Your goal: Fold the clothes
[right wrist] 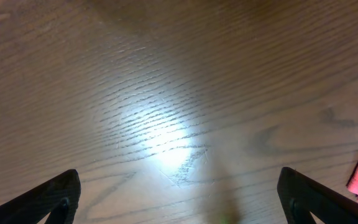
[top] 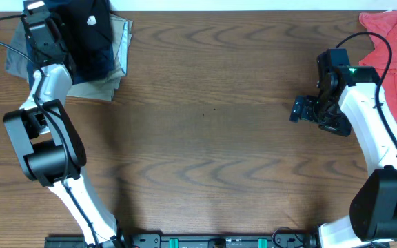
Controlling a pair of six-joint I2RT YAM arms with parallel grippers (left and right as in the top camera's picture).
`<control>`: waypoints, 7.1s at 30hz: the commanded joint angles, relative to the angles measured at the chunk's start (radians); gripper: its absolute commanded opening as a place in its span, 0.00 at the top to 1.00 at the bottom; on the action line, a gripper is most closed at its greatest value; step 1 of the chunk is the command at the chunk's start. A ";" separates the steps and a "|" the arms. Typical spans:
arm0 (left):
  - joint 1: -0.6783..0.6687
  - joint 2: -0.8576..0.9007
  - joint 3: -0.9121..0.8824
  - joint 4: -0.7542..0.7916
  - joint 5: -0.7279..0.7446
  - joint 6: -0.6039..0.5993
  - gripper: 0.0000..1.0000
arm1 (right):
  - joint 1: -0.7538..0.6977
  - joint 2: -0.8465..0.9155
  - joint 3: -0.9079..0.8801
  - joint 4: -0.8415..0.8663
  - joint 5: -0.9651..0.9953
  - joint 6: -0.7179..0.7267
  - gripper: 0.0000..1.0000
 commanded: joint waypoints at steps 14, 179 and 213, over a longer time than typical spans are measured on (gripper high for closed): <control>0.016 -0.015 0.023 -0.145 0.035 -0.028 0.64 | 0.004 -0.001 0.011 -0.001 0.004 -0.001 0.01; -0.341 -2.164 -1.574 -0.305 0.183 -0.259 0.02 | 0.213 -0.531 -0.023 0.026 0.056 -0.005 0.01; -0.341 -2.164 -1.574 -0.305 0.183 -0.259 0.02 | 0.043 -1.669 -1.292 1.128 -0.110 -0.006 0.01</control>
